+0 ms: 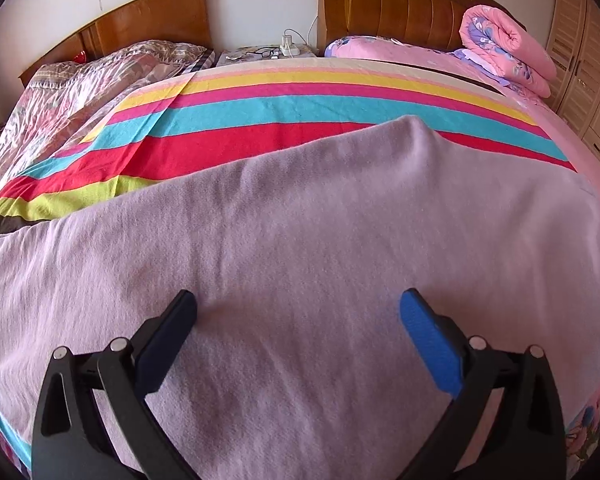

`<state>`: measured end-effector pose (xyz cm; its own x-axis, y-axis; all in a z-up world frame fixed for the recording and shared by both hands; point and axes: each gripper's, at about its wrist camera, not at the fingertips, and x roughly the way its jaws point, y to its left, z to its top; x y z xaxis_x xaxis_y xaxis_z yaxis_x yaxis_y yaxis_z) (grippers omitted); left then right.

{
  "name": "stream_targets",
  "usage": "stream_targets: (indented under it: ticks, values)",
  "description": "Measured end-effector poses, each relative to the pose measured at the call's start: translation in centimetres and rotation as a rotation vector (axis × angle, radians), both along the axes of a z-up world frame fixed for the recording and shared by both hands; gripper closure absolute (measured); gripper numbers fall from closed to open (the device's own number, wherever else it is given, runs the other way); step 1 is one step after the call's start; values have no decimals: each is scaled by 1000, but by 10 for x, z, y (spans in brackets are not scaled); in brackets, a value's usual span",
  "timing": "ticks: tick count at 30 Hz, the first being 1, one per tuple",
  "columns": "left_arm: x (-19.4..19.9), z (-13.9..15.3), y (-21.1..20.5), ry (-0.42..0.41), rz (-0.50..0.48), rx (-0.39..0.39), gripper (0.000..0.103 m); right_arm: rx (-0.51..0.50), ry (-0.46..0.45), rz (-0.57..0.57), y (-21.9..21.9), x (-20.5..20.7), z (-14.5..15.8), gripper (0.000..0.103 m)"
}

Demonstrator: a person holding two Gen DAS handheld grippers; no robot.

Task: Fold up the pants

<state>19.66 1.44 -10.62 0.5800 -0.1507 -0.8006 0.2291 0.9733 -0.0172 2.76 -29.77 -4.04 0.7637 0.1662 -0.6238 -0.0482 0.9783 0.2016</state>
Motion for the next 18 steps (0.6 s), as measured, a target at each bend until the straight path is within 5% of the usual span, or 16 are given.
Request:
stream_targets:
  ticks: [3,6,9,12,18]
  values:
    - [-12,25,-16,-51,-61,-70,2,64,-87,-119,-66,-22,22,14]
    - [-14,38,-57,-77,-182,-36,2,160,-62,-138,-138,-16,16,14]
    - [-1,32,-98,-43,-267,-11,2,271,29,-121,-194,19,-6,29]
    - [16,21,-123,-25,-278,7,2,335,58,-82,-216,50,-14,37]
    - [50,14,-133,-17,-244,45,2,271,146,9,-210,92,-18,40]
